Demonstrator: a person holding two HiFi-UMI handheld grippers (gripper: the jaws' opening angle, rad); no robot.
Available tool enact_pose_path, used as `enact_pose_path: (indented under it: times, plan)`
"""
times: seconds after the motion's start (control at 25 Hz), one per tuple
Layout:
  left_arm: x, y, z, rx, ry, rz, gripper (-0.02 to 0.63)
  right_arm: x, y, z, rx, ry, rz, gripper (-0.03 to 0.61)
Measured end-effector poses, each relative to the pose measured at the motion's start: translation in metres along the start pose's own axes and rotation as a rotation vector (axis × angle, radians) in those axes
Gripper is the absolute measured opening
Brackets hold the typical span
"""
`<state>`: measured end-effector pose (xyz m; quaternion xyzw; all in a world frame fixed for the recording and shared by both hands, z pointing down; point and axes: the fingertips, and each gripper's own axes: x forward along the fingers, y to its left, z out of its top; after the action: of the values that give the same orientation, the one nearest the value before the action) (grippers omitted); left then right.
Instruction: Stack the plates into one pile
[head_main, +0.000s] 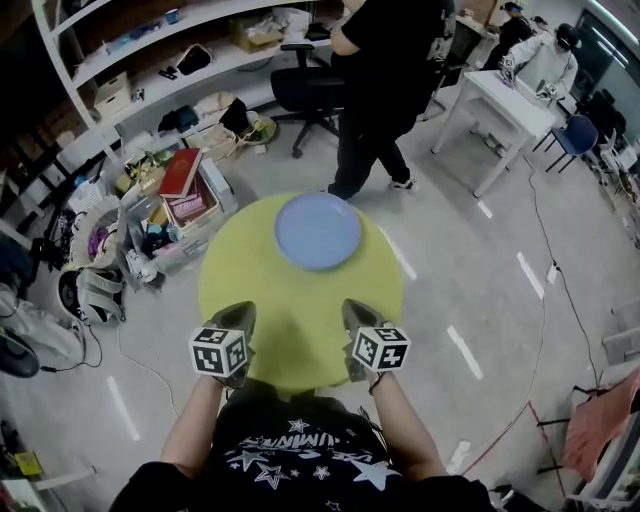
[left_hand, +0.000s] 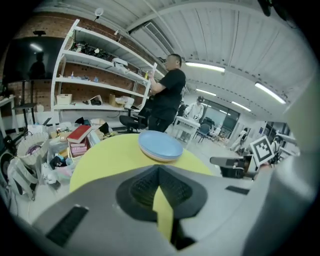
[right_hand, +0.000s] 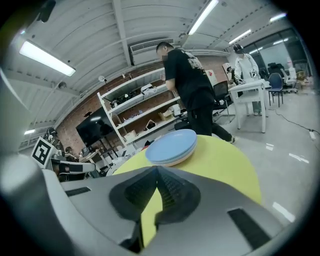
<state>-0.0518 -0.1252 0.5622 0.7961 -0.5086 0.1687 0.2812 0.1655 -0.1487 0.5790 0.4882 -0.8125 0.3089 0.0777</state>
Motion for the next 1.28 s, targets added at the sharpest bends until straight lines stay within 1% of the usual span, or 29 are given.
enact_pose_path:
  times: [0.2,0.32,0.4,0.52,0.68,0.88,1.08,1.28]
  plan:
    - [0.005,-0.015,-0.018,-0.005,0.040,-0.004,0.018,-0.001,-0.012,-0.008,0.025,0.010,0.016,0.014]
    - [0.009,-0.024,-0.022,-0.012,0.049,-0.028,0.018,0.002,-0.004,-0.010,0.097,0.005,0.097,0.014]
    - [0.011,-0.027,-0.025,-0.009,0.055,-0.038,0.018,0.004,0.003,-0.013,0.090,0.011,0.126,0.014]
    - [0.012,-0.030,-0.034,-0.016,0.068,-0.061,0.018,0.009,0.009,-0.023,0.023,0.040,0.112,0.014]
    - [-0.004,-0.036,-0.049,-0.035,0.069,-0.101,0.018,0.007,0.025,-0.033,0.019,0.041,0.093,0.014]
    - [-0.036,-0.028,-0.073,-0.037,0.091,-0.116,0.018,-0.007,0.052,-0.046,0.005,0.031,0.064,0.014]
    - [-0.066,-0.023,-0.083,-0.039,0.060,-0.124,0.018,-0.029,0.074,-0.053,-0.024,-0.004,0.051,0.014]
    - [-0.101,-0.028,-0.089,-0.026,0.018,-0.148,0.018,-0.058,0.101,-0.070,-0.043,-0.025,0.030,0.014]
